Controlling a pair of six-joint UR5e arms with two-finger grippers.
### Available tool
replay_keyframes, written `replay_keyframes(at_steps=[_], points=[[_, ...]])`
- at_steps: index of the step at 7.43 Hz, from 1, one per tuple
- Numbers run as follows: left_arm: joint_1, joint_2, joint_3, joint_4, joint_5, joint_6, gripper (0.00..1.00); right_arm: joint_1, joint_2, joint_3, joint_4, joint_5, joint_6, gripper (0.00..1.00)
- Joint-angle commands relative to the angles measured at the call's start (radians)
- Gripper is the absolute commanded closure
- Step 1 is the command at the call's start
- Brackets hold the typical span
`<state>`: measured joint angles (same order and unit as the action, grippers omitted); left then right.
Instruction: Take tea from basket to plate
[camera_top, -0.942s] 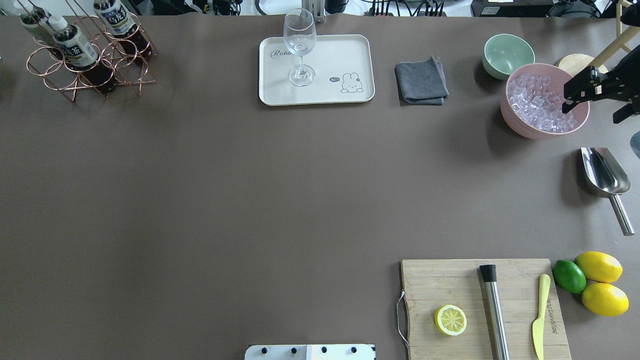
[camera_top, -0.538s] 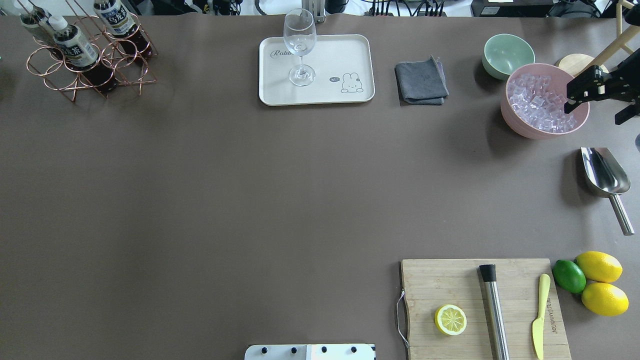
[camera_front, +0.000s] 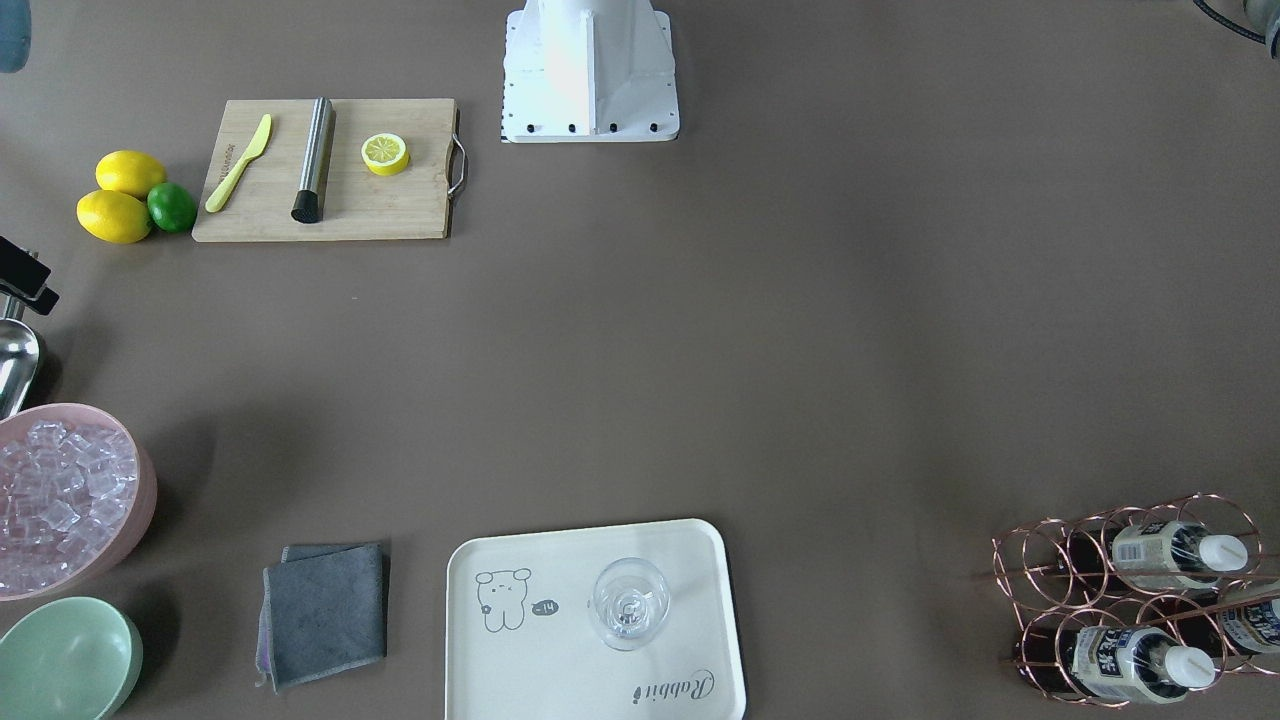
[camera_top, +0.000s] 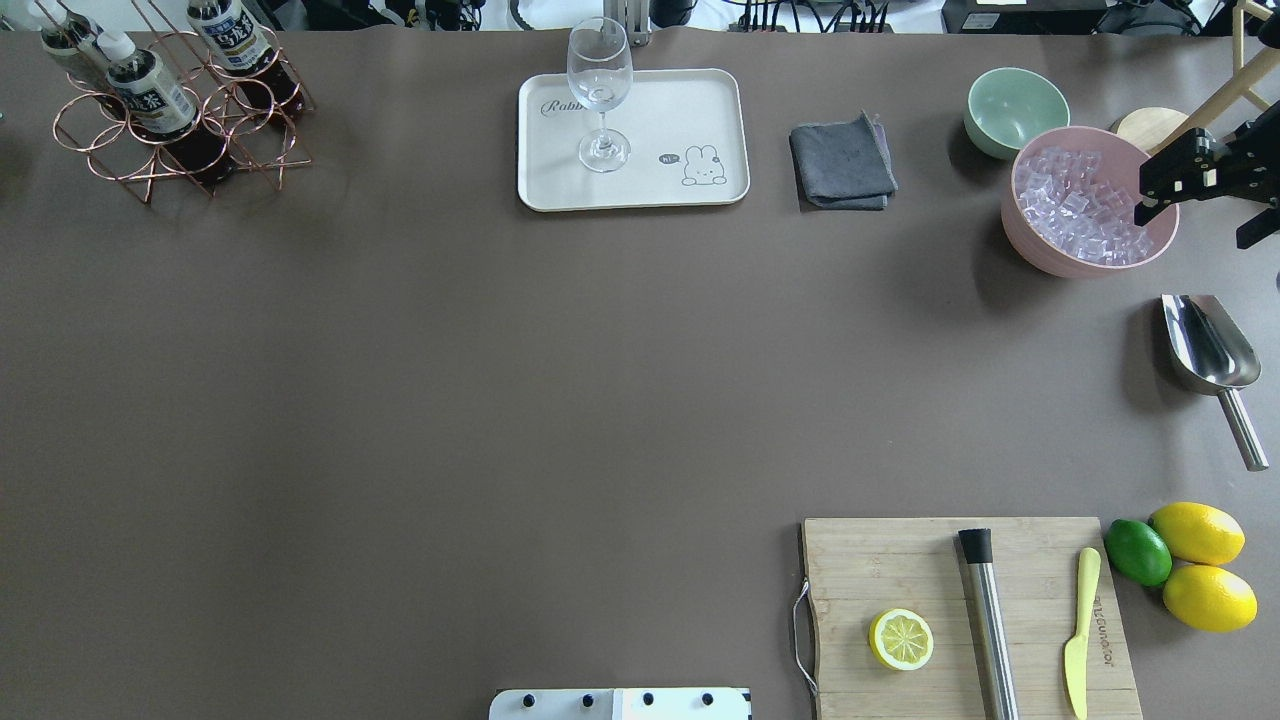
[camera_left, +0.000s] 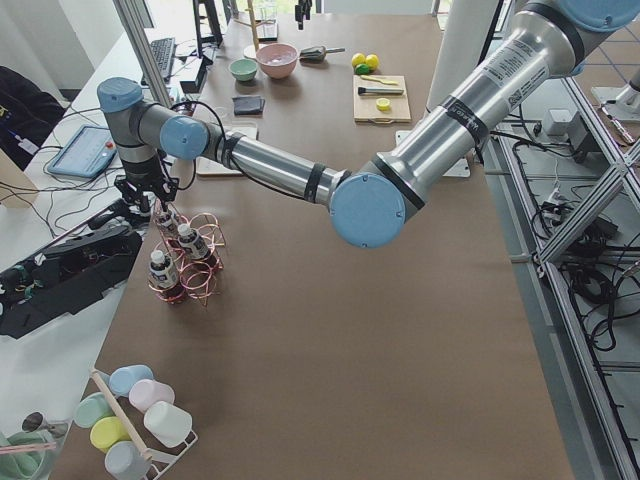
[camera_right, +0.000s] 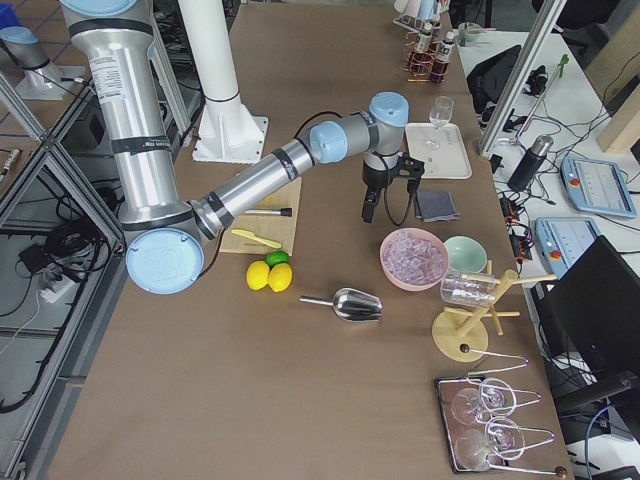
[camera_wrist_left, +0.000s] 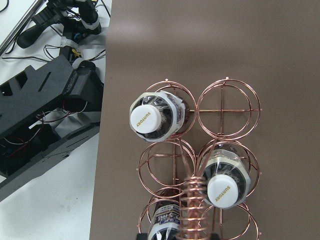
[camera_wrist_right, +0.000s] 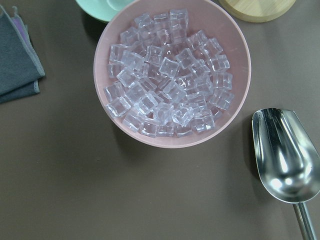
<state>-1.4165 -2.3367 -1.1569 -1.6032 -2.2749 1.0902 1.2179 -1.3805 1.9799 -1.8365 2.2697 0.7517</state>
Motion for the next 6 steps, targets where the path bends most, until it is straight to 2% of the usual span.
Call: replay_keyframes(at_steps=[1,3,5,6], points=[[-0.015,0.003,-0.033,0.020,-0.009,-0.006,1.00,0.000,-0.005,-0.001,0.000,-0.009,0.000,0.00],[-0.032,0.002,-0.177,0.188,-0.011,0.005,1.00,0.002,-0.006,-0.004,-0.001,-0.009,0.000,0.00],[-0.029,0.035,-0.378,0.319,-0.014,0.005,1.00,0.000,-0.006,-0.004,-0.001,-0.007,0.000,0.00],[-0.021,0.054,-0.491,0.394,-0.049,-0.006,1.00,0.000,-0.006,-0.006,-0.001,-0.009,0.000,0.00]])
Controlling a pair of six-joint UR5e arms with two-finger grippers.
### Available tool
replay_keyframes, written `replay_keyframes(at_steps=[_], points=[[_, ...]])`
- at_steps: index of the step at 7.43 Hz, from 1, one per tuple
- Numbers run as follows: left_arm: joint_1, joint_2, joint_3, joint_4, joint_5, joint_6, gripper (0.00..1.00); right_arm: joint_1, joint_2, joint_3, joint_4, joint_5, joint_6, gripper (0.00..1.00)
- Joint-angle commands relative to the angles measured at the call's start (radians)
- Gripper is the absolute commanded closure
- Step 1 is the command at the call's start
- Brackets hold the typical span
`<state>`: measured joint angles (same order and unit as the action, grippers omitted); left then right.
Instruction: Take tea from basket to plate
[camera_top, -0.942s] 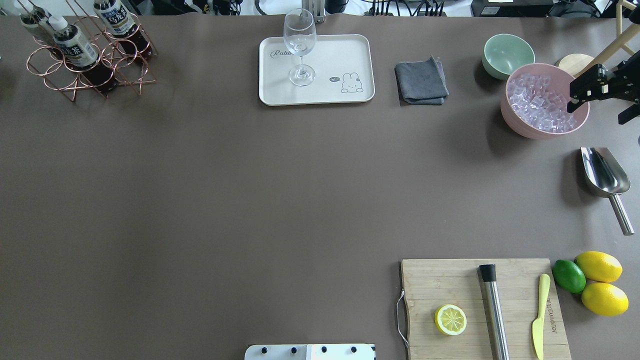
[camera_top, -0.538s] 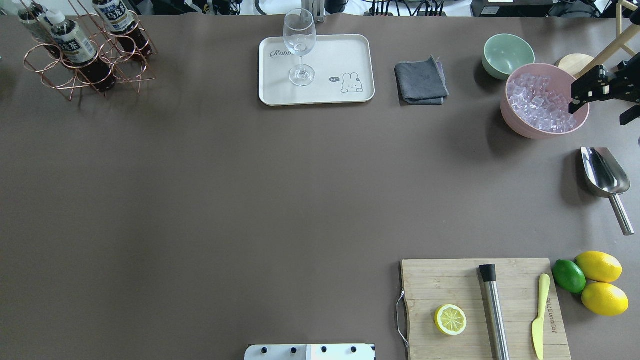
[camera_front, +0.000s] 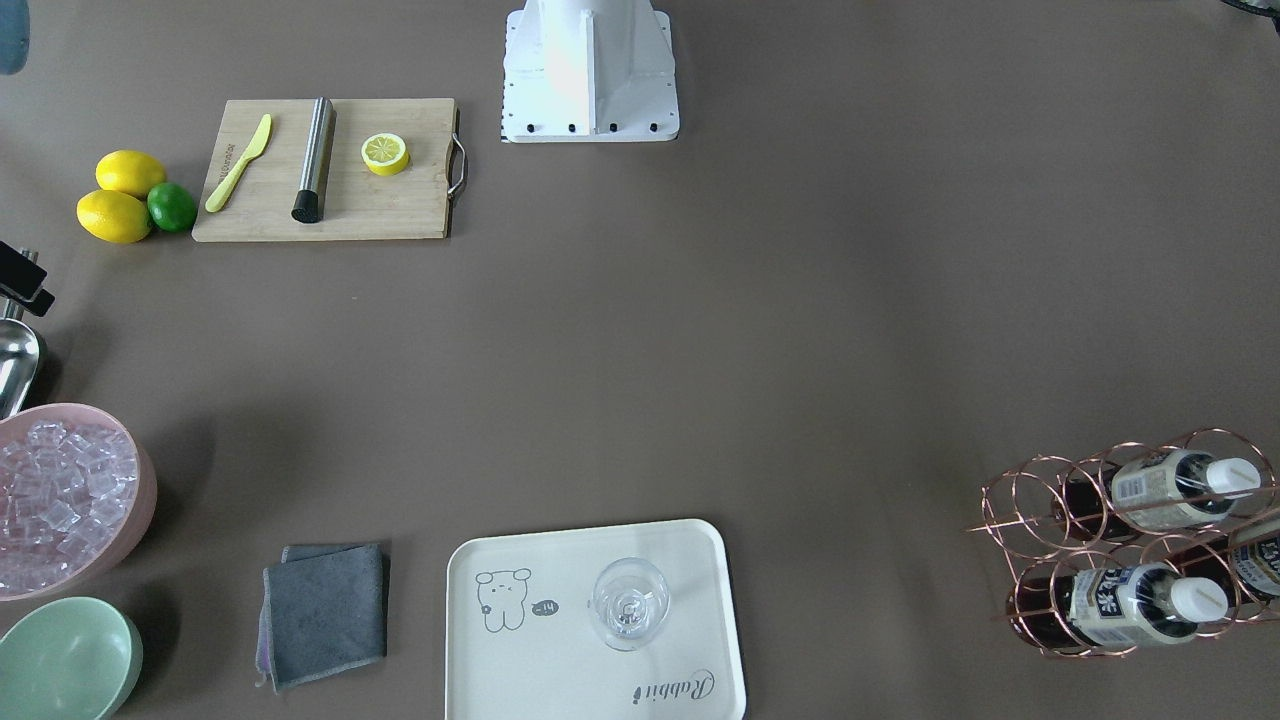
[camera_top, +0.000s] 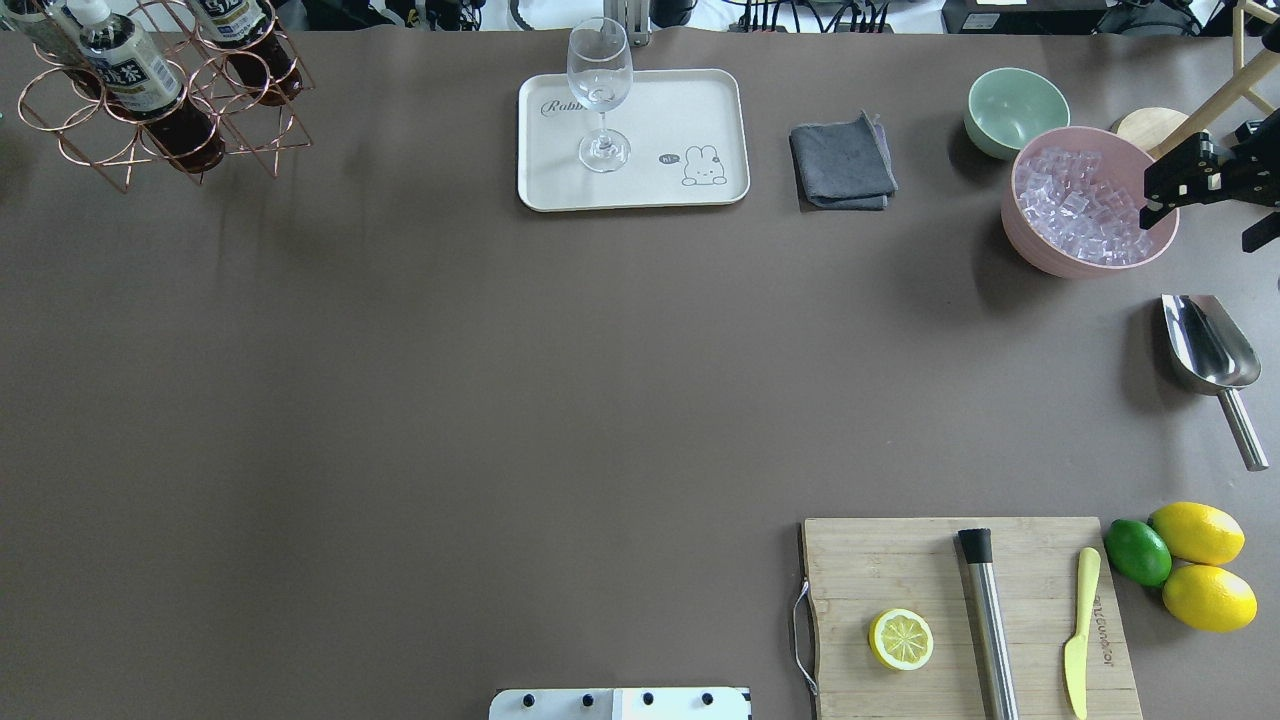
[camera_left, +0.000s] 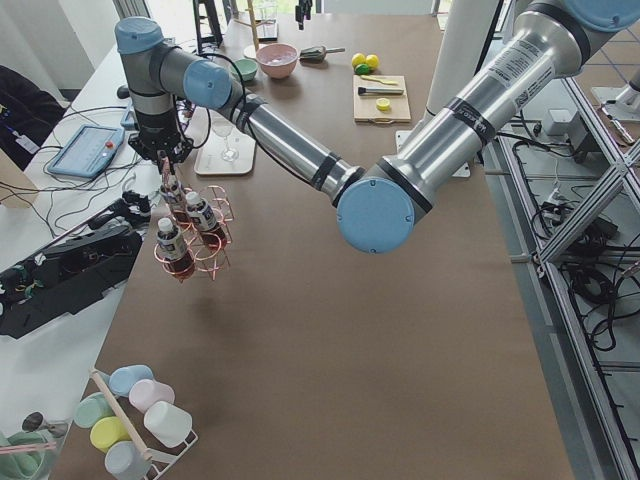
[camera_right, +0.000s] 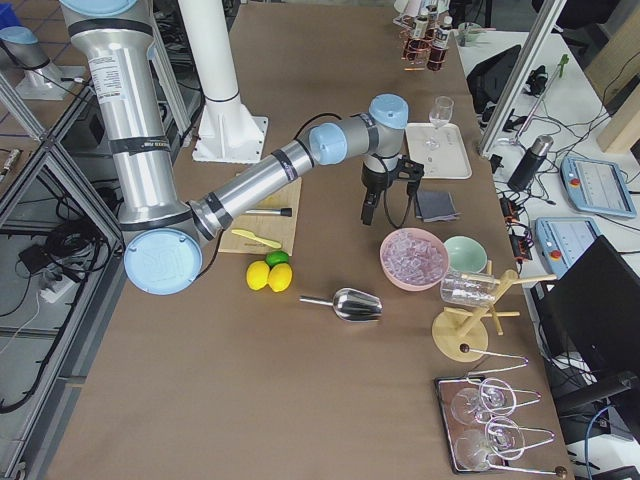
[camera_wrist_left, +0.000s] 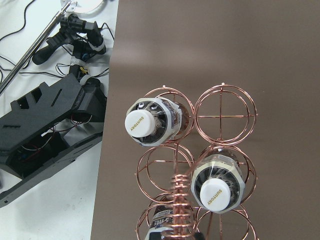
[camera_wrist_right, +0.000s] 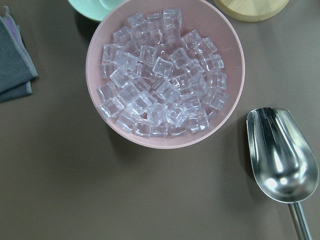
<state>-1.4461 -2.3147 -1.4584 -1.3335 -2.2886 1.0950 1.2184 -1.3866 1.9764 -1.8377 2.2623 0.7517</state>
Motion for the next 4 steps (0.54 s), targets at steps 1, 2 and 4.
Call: replay_keyframes(at_steps=[1,2,4], points=[[0.016,0.037,-0.274,0.198,-0.072,-0.029,1.00,0.000,0.000,-0.002,0.000,-0.001,0.000,0.00],[0.021,0.038,-0.365,0.256,-0.075,-0.093,1.00,0.001,-0.002,-0.004,0.000,-0.001,0.000,0.00],[0.077,0.075,-0.501,0.307,-0.077,-0.281,1.00,0.001,-0.011,-0.004,0.000,-0.001,0.000,0.00]])
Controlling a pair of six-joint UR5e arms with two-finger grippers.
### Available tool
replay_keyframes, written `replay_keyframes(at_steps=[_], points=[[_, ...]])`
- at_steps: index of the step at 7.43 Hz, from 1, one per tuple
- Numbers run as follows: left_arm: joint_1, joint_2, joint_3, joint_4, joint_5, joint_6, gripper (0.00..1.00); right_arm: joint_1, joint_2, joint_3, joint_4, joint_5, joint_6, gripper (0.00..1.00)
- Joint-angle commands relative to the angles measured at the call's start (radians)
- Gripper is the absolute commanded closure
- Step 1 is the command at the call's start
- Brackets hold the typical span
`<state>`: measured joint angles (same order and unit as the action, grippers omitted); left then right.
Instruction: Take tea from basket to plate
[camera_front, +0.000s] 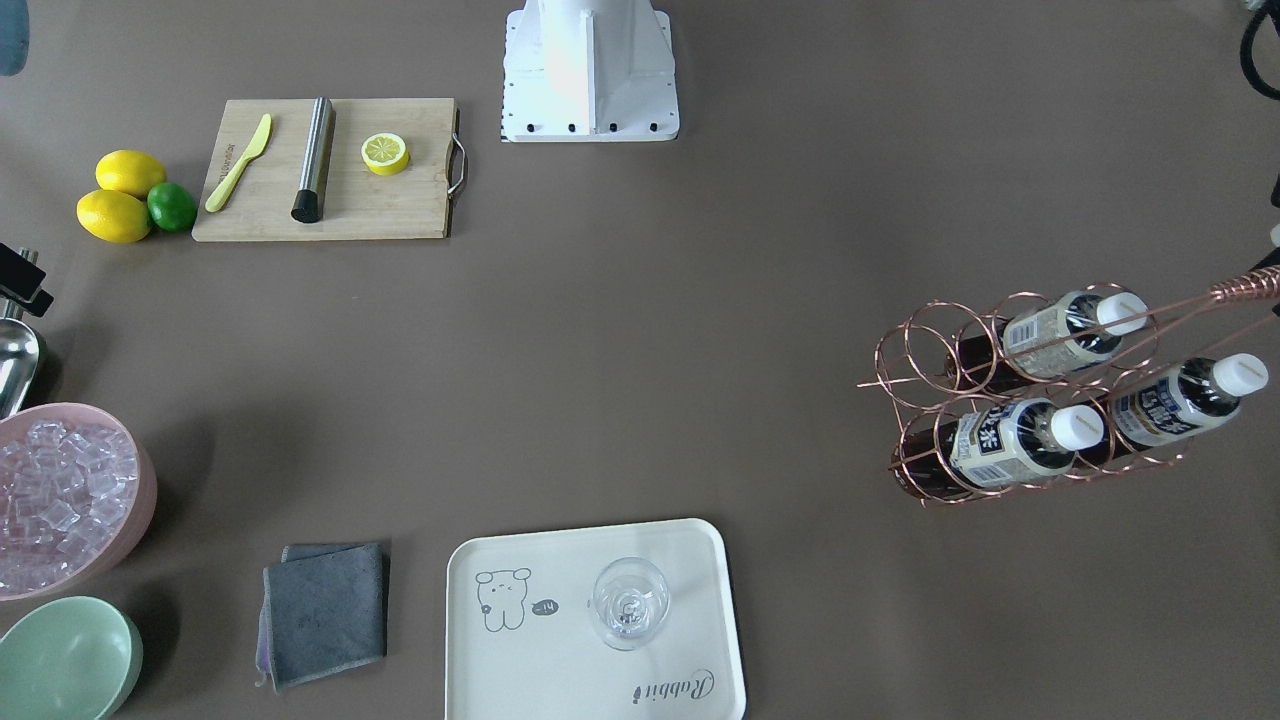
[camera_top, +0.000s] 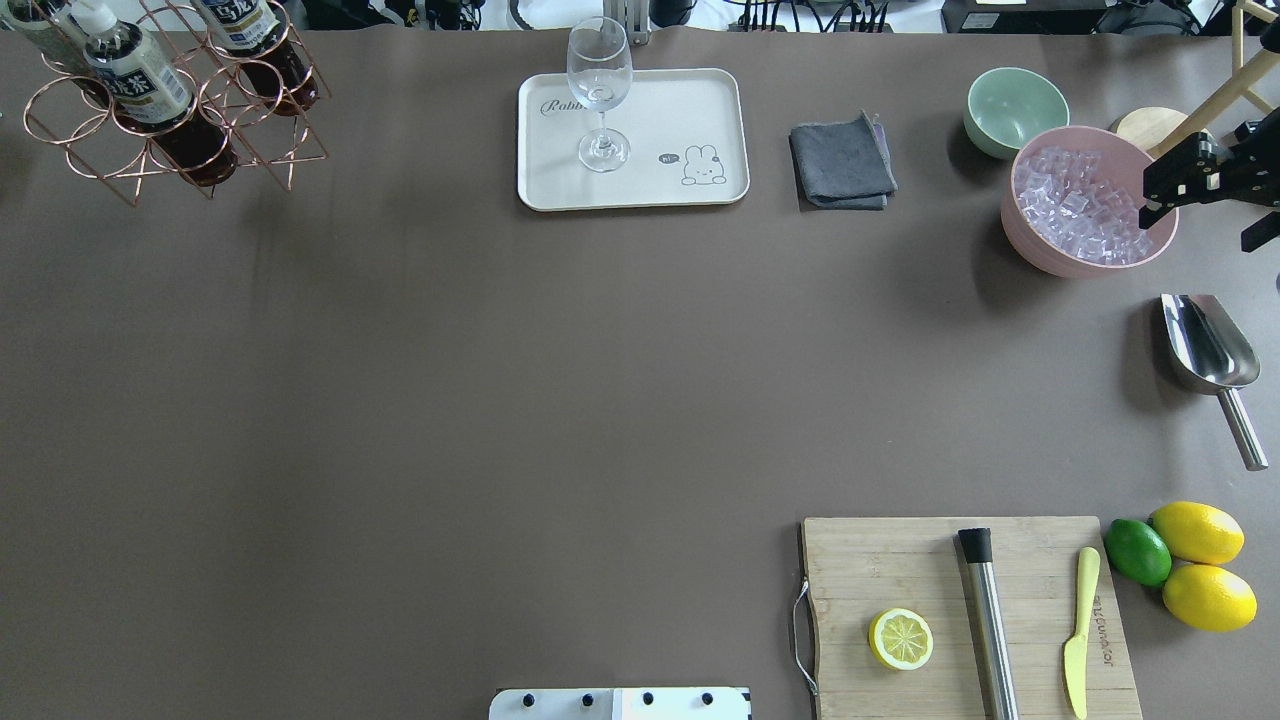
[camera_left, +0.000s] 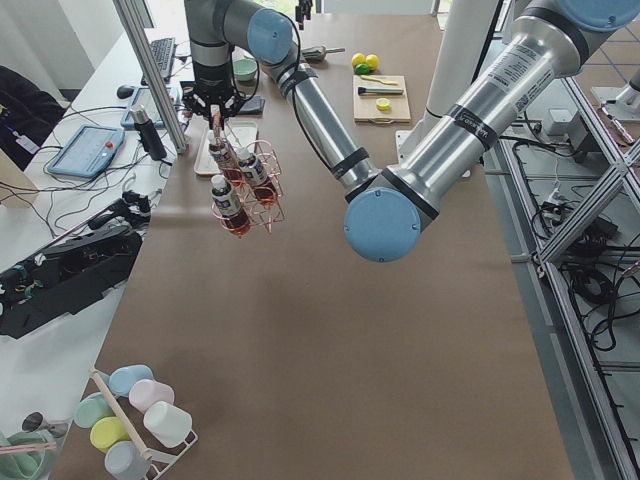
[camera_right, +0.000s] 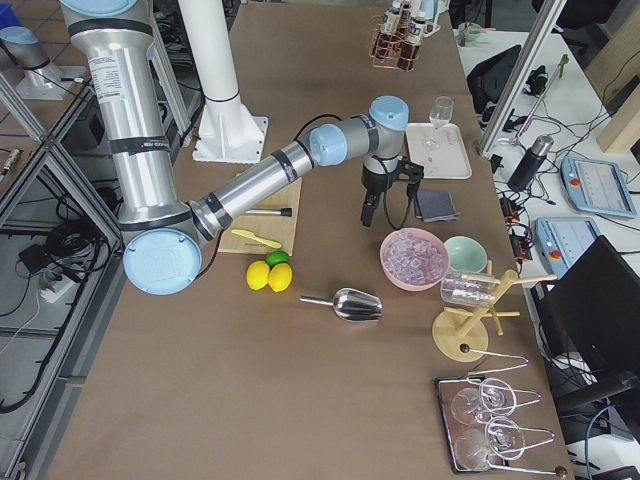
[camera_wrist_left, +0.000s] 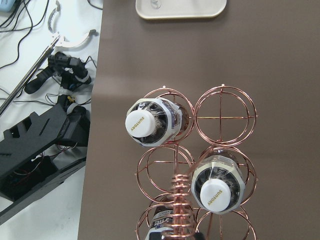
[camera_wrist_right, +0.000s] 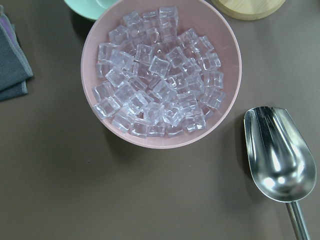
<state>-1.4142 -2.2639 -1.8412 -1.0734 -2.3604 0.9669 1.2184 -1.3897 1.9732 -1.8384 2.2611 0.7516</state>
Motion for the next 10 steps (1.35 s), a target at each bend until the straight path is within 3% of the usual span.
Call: replay_keyframes(at_steps=[1,2,6,8,10], points=[[0.120,0.027,-0.189,0.046,-0.003,-0.224,1.00,0.001,-0.012,0.000,0.001,0.000,0.000,0.00],[0.202,0.027,-0.249,0.044,0.006,-0.285,1.00,0.001,-0.012,0.000,0.001,0.000,0.000,0.00],[0.479,-0.054,-0.242,-0.075,0.007,-0.521,1.00,0.001,-0.015,-0.004,0.001,-0.003,0.000,0.00],[0.689,-0.138,-0.236,-0.152,0.163,-0.743,1.00,0.001,-0.021,-0.005,0.001,-0.005,0.002,0.00],[0.780,-0.181,-0.196,-0.204,0.211,-0.826,1.00,0.039,-0.034,-0.001,-0.011,-0.027,0.002,0.00]])
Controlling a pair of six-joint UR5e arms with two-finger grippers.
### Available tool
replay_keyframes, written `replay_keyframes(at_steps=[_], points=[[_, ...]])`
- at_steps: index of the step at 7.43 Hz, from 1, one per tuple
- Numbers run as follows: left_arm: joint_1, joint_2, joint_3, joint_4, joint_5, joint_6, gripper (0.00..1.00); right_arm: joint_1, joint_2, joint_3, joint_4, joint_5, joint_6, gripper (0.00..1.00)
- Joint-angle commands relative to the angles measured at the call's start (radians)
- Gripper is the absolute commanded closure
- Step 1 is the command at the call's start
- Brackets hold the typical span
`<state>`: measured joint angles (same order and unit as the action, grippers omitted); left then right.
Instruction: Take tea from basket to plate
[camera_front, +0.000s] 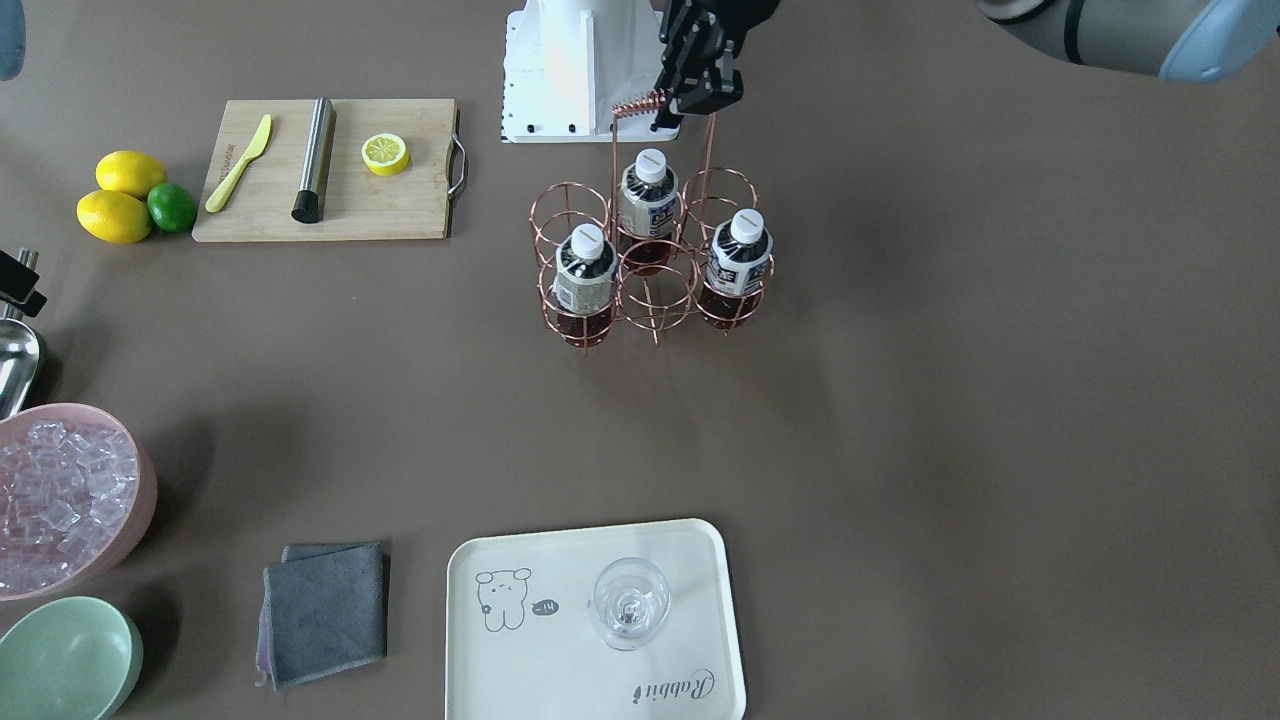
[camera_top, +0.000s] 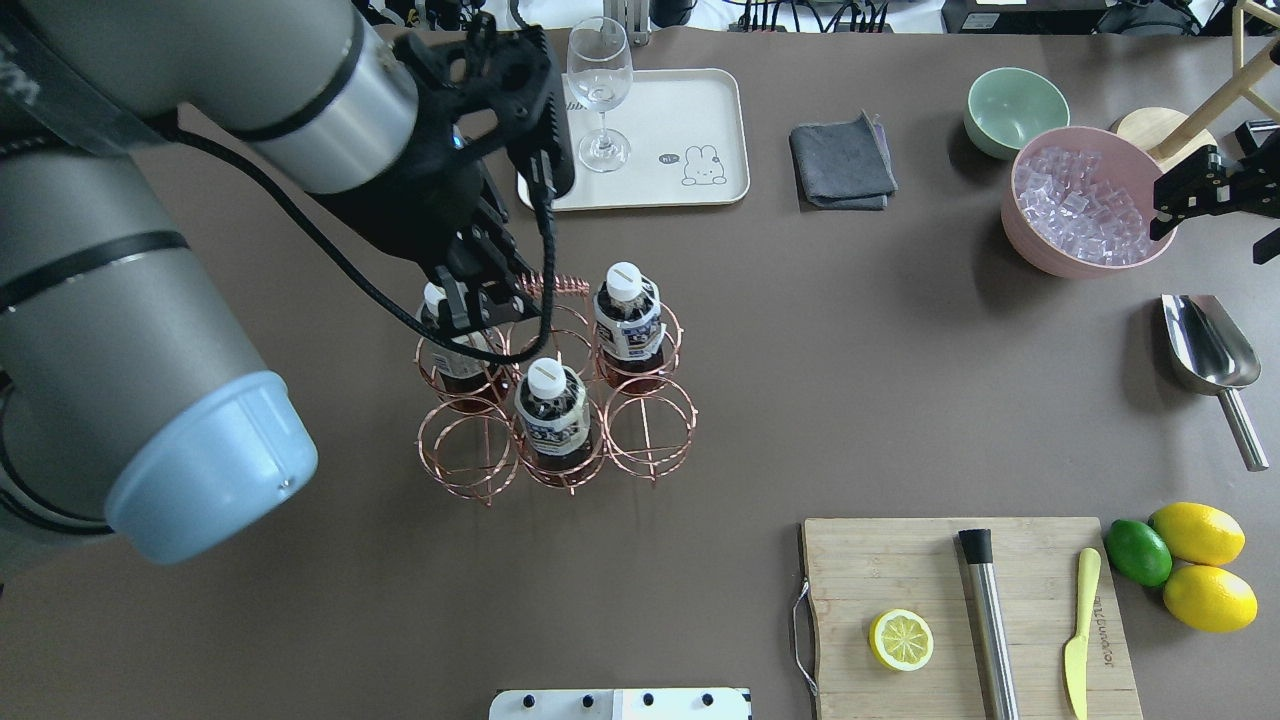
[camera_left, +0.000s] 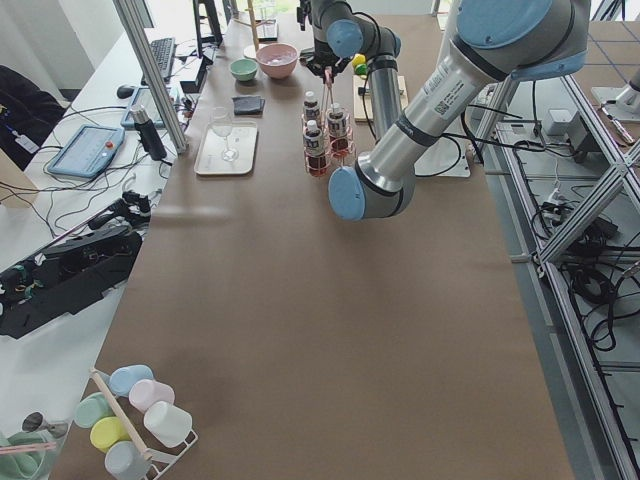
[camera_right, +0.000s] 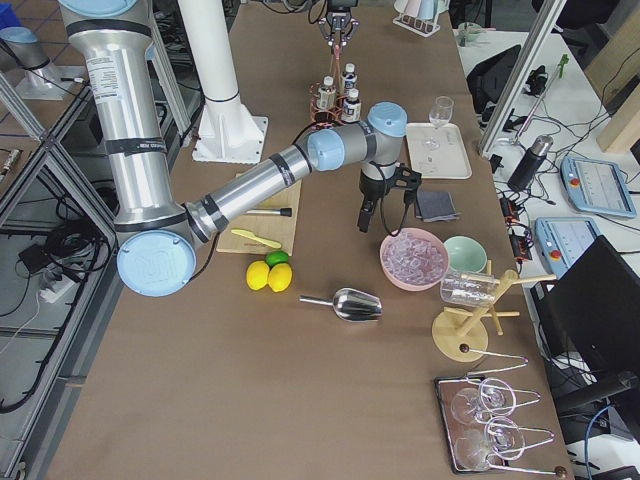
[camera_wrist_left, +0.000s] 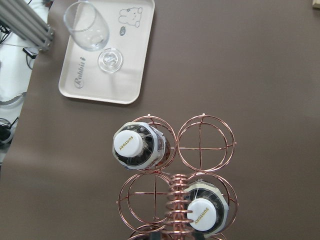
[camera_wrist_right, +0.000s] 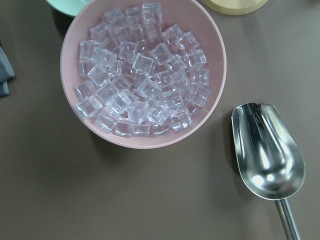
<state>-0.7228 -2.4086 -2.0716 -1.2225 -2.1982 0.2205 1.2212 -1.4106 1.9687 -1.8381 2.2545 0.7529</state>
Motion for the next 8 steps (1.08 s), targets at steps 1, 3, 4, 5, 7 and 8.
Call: replay_keyframes(at_steps=[1,3,4,5,7,8], points=[[0.101,-0.040,0.056,-0.090,0.061,-0.095,1.00,0.066,-0.036,-0.002,-0.018,-0.024,0.000,0.00],[0.126,-0.052,0.074,-0.111,0.080,-0.110,1.00,0.026,-0.034,-0.022,-0.016,-0.088,-0.001,0.00],[0.141,-0.066,0.085,-0.112,0.098,-0.125,1.00,-0.024,-0.028,-0.027,-0.012,-0.125,0.000,0.00],[0.147,-0.066,0.099,-0.132,0.106,-0.125,1.00,-0.057,-0.027,-0.025,-0.006,-0.116,-0.003,0.00],[0.148,-0.064,0.099,-0.134,0.106,-0.125,1.00,-0.158,0.043,0.041,0.000,-0.132,0.089,0.00],[0.146,-0.063,0.099,-0.134,0.104,-0.125,1.00,-0.172,0.067,0.068,0.000,-0.106,0.246,0.00]])
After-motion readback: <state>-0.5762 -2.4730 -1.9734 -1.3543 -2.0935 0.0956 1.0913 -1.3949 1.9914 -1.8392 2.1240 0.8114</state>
